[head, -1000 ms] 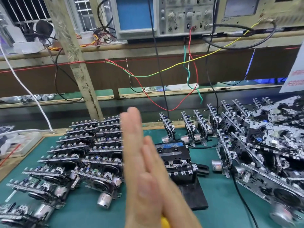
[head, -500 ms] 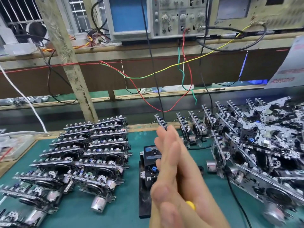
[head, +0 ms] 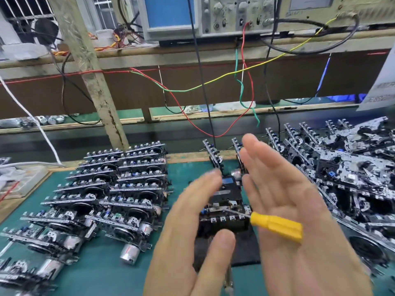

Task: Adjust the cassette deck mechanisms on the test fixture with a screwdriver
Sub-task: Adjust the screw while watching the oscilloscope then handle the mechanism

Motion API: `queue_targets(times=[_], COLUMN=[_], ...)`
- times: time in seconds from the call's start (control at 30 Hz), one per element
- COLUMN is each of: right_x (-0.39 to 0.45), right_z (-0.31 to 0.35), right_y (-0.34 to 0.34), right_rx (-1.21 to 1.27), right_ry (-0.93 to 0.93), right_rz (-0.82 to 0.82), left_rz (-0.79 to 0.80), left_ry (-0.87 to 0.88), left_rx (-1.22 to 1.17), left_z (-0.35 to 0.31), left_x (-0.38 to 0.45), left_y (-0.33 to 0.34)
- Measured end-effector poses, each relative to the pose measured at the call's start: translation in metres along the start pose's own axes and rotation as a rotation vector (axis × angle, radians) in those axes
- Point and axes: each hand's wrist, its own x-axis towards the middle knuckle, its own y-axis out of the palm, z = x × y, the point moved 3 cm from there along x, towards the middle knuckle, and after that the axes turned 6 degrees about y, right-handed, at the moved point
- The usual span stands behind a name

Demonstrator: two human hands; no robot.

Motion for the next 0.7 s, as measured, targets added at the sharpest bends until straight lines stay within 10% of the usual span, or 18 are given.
queue_targets(times=[0.1,0.47,0.7], right_x=[-0.005,-0.001,0.027], right_z=[-0.006,-0.003,0.008], right_y=[-0.028,-0.056,-0.085], right_rx=[-0.169,-0.583,-0.880], right_ry=[-0.032,0.012,-0.009], right_rz=[0.005,0.211,0.026], left_rz=[0.093,0.170,0.349], left_ry=[0.080,-0.283,-0.250], left_rx=[0.251,-0.059,0.261], left_z=[0.015,0.044,0.075], left_x=[-0.024,-0.026,-0.013], left_y=[-0.001,-0.005,-0.017])
